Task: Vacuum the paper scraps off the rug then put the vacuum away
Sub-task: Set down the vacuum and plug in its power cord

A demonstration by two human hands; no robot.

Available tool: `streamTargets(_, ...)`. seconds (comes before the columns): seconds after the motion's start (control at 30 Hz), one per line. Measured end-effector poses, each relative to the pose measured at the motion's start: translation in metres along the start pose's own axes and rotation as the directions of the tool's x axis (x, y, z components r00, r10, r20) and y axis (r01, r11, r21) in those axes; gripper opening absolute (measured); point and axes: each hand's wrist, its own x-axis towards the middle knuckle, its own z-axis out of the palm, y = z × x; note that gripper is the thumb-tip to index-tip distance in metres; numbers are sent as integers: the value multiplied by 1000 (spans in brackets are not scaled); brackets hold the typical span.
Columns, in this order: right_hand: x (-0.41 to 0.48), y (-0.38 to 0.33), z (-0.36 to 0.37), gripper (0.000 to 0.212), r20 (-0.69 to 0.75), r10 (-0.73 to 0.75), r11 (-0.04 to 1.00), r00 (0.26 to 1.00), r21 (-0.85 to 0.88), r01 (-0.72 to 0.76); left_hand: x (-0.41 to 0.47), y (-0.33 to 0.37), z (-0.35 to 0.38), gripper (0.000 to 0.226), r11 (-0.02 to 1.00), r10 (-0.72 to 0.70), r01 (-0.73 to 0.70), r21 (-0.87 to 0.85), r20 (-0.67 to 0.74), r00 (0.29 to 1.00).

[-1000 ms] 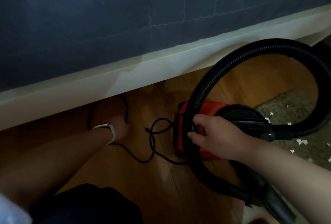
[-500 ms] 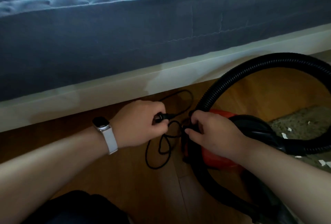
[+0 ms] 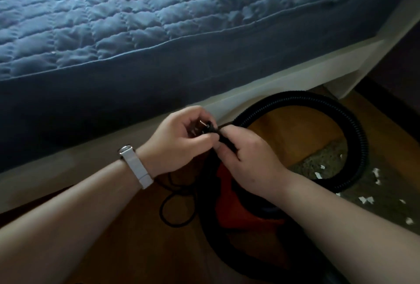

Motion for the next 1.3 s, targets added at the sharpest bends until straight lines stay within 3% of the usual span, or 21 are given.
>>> streamTargets(0.1, 4, 0, -13, 17, -112, 101, 989, 989, 117, -88, 12, -1, 16, 41, 925, -63, 115, -363, 153, 986)
streamTargets(0.2, 9, 1, -20, 21, -241, 177, 970, 954, 207, -127, 17, -1, 35, 42, 905, -34, 142, -402, 265, 964)
streamTargets(0.3, 12, 1, -25, 24, -333, 229, 959, 915, 239, -154, 20, -1, 51, 40, 898, -95, 203, -390, 279, 956)
streamTargets(0.4, 18, 0, -33, 25, -420, 265, 951, 868, 264, -163, 21, -8, 61, 29, 947, -95, 183, -264, 314, 945)
streamTargets(0.5, 25, 7, -52, 30, -477, 279, 948, 833, 277, -159, 23, -21, 73, 19, 999, 1, -18, 49, 321, 947)
streamTargets(0.53, 25, 11, -58, 31, -475, 287, 944, 832, 287, -162, 24, -24, 77, 26, 993, 6, -39, 113, 280, 960)
streamTargets(0.63, 22, 23, -65, 31, -458, 300, 936, 837, 310, -166, 39, -23, 87, 51, 989, 32, -54, 136, 158, 987)
streamTargets(0.7, 17, 28, -66, 31, -434, 306, 933, 847, 314, -177, 50, -22, 94, 46, 983, 90, -121, 136, 219, 972)
streamTargets(0.8, 12, 35, -74, 32, -441, 314, 927, 841, 334, -171, 55, -20, 107, 38, 996, 18, -45, 79, 314, 949)
streamTargets(0.97, 12, 61, -113, 31, -580, 339, 932, 741, 317, -179, 63, -32, 110, 40, 967, 45, -118, 226, 302, 952)
streamTargets(1.13, 5, 97, -165, 26, -667, 485, 873, 566, 411, -263, 64, -35, 100, 51, 991, -107, 86, 99, 222, 969)
streamTargets(1.2, -1, 94, -176, 25, -661, 496, 868, 564, 392, -304, 70, -15, 102, 48, 987, -128, 105, 120, 203, 971)
streamTargets(1.3, -16, 67, -190, 21, -654, 463, 879, 598, 257, -401, 81, 38, 105, 34, 949, -147, 89, 301, 173, 974)
